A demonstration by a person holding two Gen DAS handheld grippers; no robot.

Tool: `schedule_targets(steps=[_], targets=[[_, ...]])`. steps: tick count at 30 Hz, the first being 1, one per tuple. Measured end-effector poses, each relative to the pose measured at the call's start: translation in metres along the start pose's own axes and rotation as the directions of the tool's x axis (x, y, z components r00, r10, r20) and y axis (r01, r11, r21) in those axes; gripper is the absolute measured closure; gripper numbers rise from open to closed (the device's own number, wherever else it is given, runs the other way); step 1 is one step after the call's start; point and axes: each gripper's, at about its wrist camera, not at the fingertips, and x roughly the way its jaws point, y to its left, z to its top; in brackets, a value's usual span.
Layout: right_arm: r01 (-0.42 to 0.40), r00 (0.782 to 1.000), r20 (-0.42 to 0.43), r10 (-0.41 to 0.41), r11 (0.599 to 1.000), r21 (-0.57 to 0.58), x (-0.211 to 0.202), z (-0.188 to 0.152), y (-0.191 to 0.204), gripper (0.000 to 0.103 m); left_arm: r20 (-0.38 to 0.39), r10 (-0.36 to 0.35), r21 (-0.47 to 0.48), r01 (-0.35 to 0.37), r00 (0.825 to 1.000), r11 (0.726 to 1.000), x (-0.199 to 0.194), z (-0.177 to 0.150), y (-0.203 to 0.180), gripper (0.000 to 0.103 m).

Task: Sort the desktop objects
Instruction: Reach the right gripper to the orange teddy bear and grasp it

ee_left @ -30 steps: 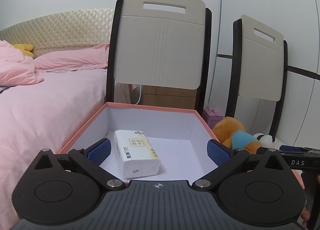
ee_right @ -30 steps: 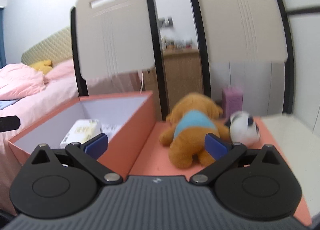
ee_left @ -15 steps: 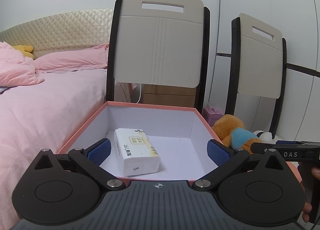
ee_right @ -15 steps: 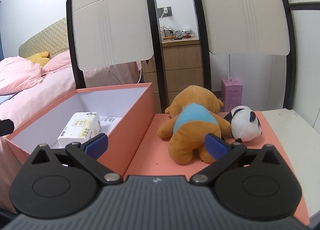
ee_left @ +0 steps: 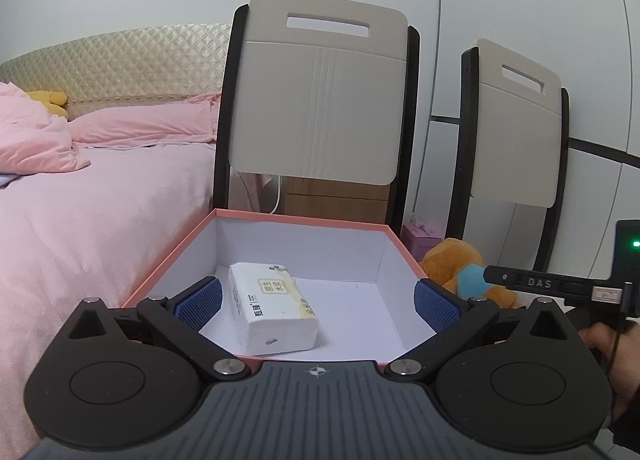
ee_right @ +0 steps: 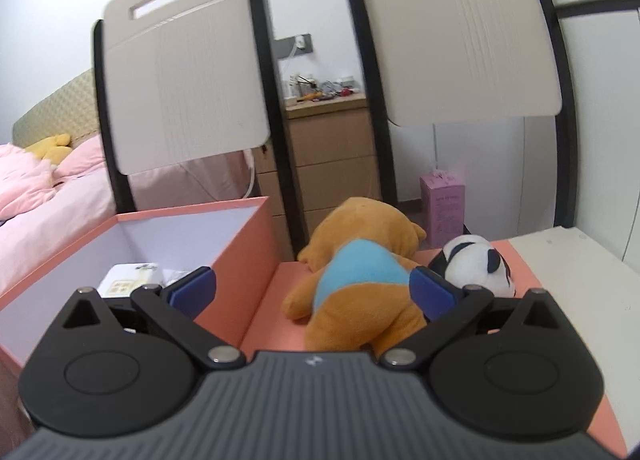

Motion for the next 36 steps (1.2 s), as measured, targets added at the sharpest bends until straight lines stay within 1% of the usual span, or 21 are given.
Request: schedule_targets(steps=[3, 7, 11, 14, 17, 20, 21, 24, 27, 30, 33, 36], targets=[[0.007, 1.0, -0.014, -0.008, 1.0, -0.023, 0.015, -0.001, -0.001, 0.0, 0.001, -0.008, -0.005, 0.008, 1.0, 1.0, -0.001, 0.0, 0.0, 0.0], [0.061, 0.998, -0.03, -0.063, 0.995, -0.076, 0.036, -0.003, 0.0, 0.001, 0.004, -0.011, -0.007, 0.011, 1.0, 1.0, -0.002, 0.0, 0.0, 0.0], [0.117, 0.993, -0.011, -0.12, 0.982, -0.146, 0.052, -0.004, 0.0, 0.001, 0.006, -0.013, -0.01, 0.014, 1.0, 1.0, -0.002, 0.0, 0.0, 0.0], [0.132, 0.989, -0.05, -0.142, 0.977, -0.168, 0.068, -0.009, -0.003, 0.001, 0.005, -0.012, -0.006, 0.012, 1.0, 1.0, -0.001, 0.0, 0.0, 0.0], [0.129, 0.984, -0.104, -0.143, 0.983, -0.132, 0.082, -0.011, -0.01, 0.002, 0.006, -0.011, -0.007, 0.011, 1.0, 1.0, -0.001, 0.0, 0.0, 0.0], [0.121, 0.98, -0.146, -0.136, 0.986, -0.112, 0.089, -0.014, -0.015, 0.024, 0.011, -0.012, -0.008, 0.012, 1.0, 1.0, -0.002, 0.001, 0.001, 0.0], [0.12, 0.98, -0.147, -0.135, 0.987, -0.109, 0.09, -0.014, -0.015, 0.026, 0.012, -0.012, -0.009, 0.012, 1.0, 1.0, -0.002, 0.001, 0.001, 0.0], [0.123, 0.982, -0.13, -0.136, 0.987, -0.107, 0.084, -0.012, -0.013, 0.031, 0.014, -0.011, -0.013, 0.011, 1.0, 1.0, -0.003, 0.002, 0.002, 0.0], [0.118, 0.986, -0.109, -0.127, 0.99, -0.081, 0.073, -0.006, -0.013, 0.032, 0.018, -0.011, -0.016, 0.011, 1.0, 1.0, -0.004, 0.002, 0.002, 0.0], [0.091, 0.992, -0.084, -0.092, 0.996, -0.024, 0.056, 0.004, -0.014, 0.033, 0.025, -0.012, -0.022, 0.012, 1.0, 1.0, -0.006, 0.003, 0.003, 0.0], [0.048, 0.999, -0.022, -0.047, 0.998, 0.034, 0.034, 0.021, -0.013, 0.033, 0.034, -0.019, -0.035, 0.021, 0.999, 0.999, -0.008, 0.005, 0.005, 0.0], [0.017, 0.998, 0.061, -0.02, 0.999, 0.04, 0.011, 0.038, -0.005, 0.033, 0.035, -0.013, -0.047, 0.015, 0.999, 0.999, -0.009, 0.005, 0.007, 0.0]])
